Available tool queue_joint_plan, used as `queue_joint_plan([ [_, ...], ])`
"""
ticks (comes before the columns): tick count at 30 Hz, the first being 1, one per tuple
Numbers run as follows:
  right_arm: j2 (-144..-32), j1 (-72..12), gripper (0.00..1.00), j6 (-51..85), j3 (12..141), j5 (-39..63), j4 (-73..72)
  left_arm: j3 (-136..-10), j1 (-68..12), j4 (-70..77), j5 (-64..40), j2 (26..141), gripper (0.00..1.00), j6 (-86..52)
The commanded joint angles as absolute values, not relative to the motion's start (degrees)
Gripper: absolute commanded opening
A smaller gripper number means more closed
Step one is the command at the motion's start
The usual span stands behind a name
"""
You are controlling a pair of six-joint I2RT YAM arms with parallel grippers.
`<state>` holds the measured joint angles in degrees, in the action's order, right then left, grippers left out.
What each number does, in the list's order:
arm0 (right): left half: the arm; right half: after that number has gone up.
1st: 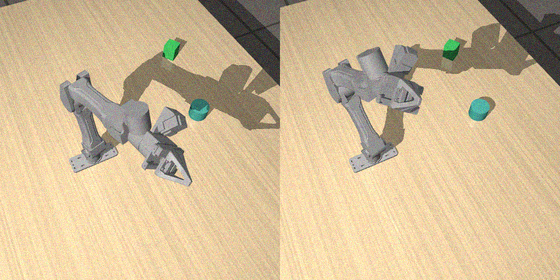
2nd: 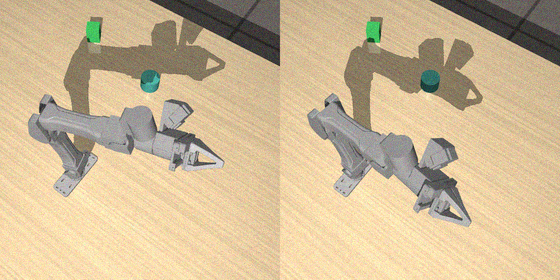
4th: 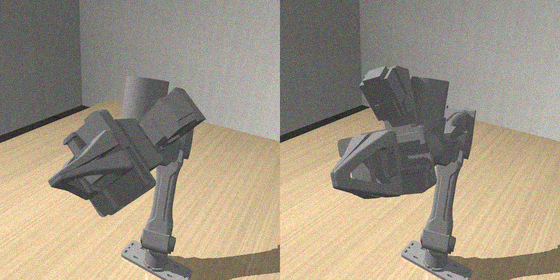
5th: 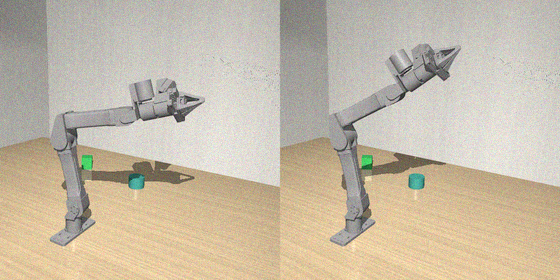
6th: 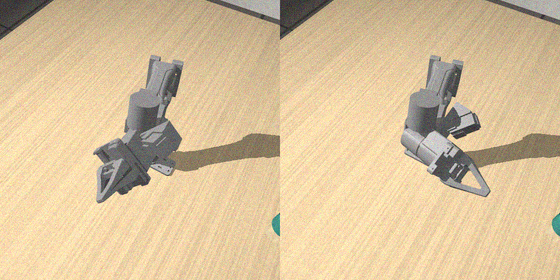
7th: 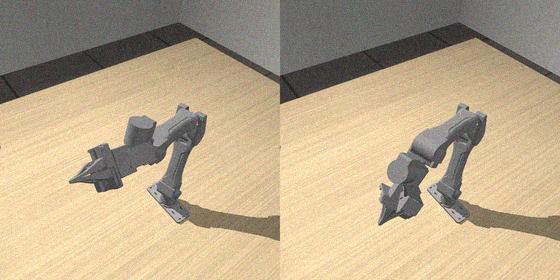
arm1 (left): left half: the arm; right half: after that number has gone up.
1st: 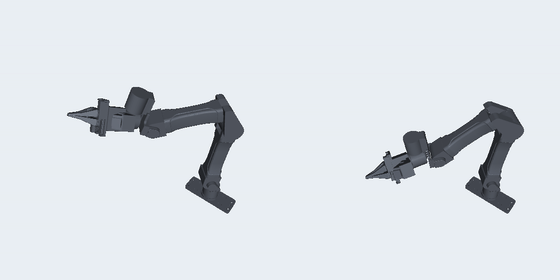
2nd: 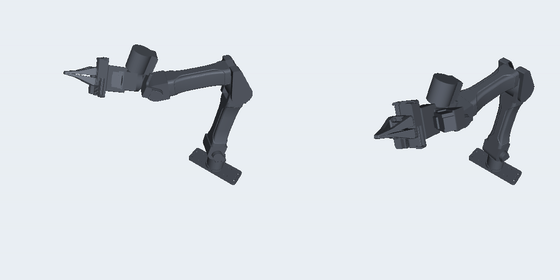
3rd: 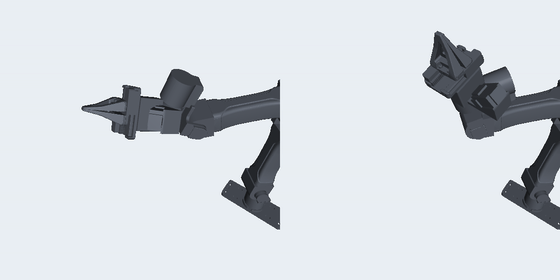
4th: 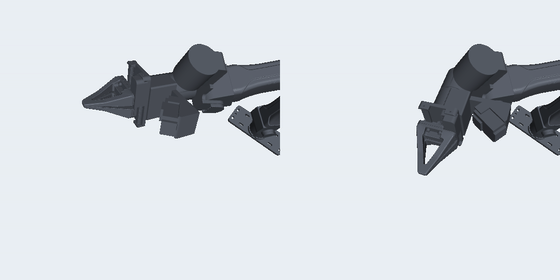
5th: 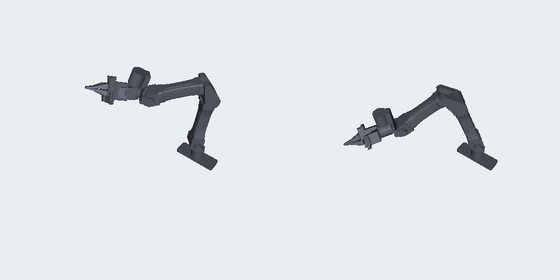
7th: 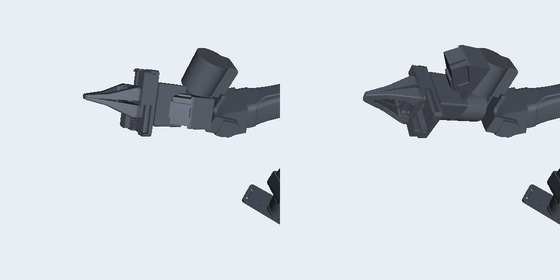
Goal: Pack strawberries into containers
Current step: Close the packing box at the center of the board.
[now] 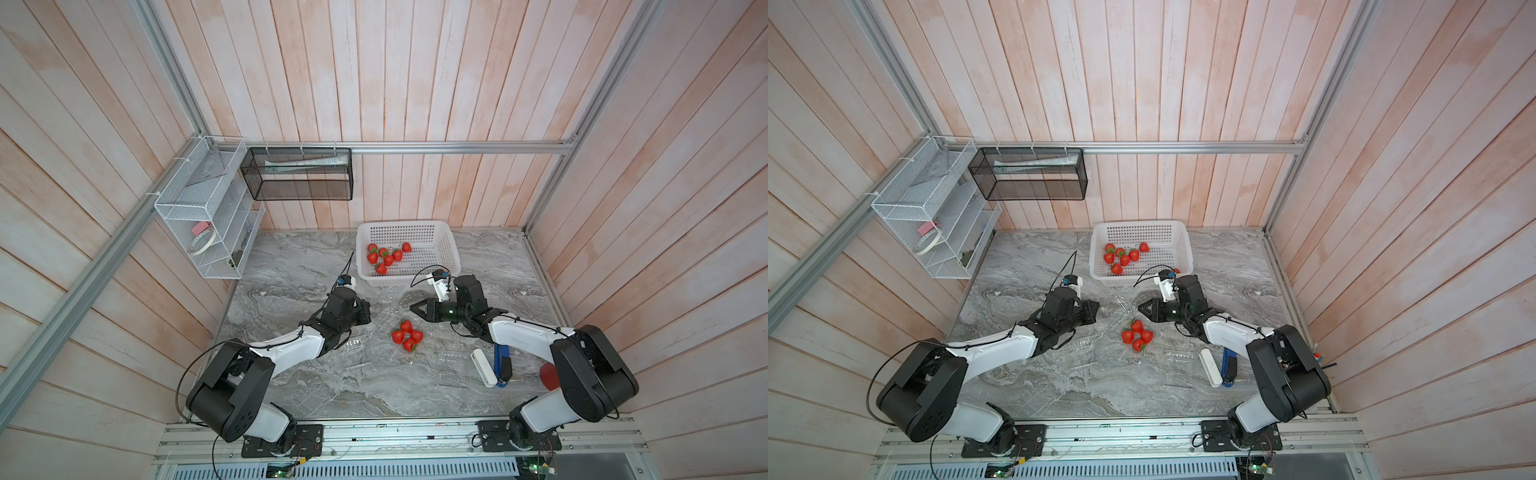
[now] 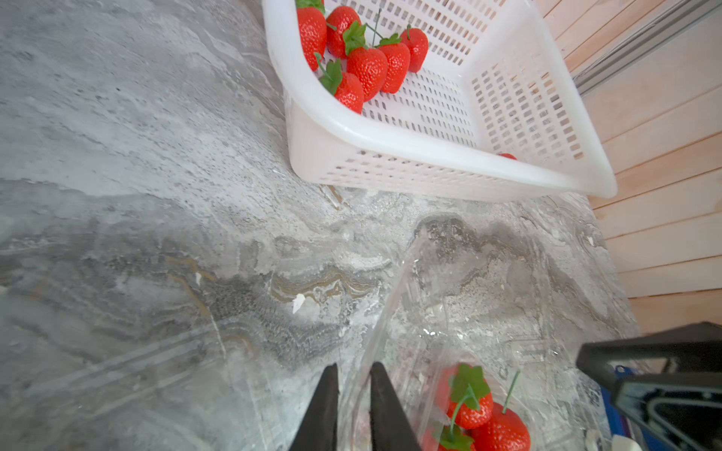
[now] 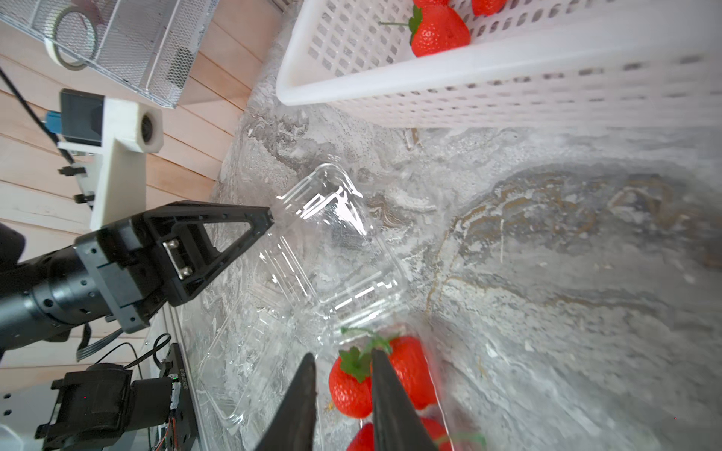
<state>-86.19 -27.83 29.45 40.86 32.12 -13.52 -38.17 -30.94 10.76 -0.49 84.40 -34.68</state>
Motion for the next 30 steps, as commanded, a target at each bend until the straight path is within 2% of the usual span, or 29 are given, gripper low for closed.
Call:
queue_joint_plan([
  [1, -84.46, -29.25, 0.20, 27.77, 40.52, 27.86, -2.63, -37.82, -31.02, 8.48, 2.87, 83.85, 0.18, -32.80],
  [7, -83.16, -32.25, 0.22, 29.60, 38.86, 26.19, 5.73, -38.31, -31.02, 6.43, 4.38, 82.85, 0.18, -32.00],
  [20, -79.35, -33.13, 0.23, 34.63, 35.64, 27.14, 7.51, -38.59, -31.19, 5.50, 3.48, 81.69, 0.18, -32.55],
  [24, -81.43, -33.02, 0.26, 35.27, 36.02, 26.89, 5.51, -38.33, -31.23, 5.73, 3.08, 81.63, 0.18, -32.87],
  [30, -84.69, -32.61, 0.25, 38.26, 36.16, 28.43, -0.05, -38.32, -31.27, 5.11, 2.79, 80.49, 0.18, -33.00],
])
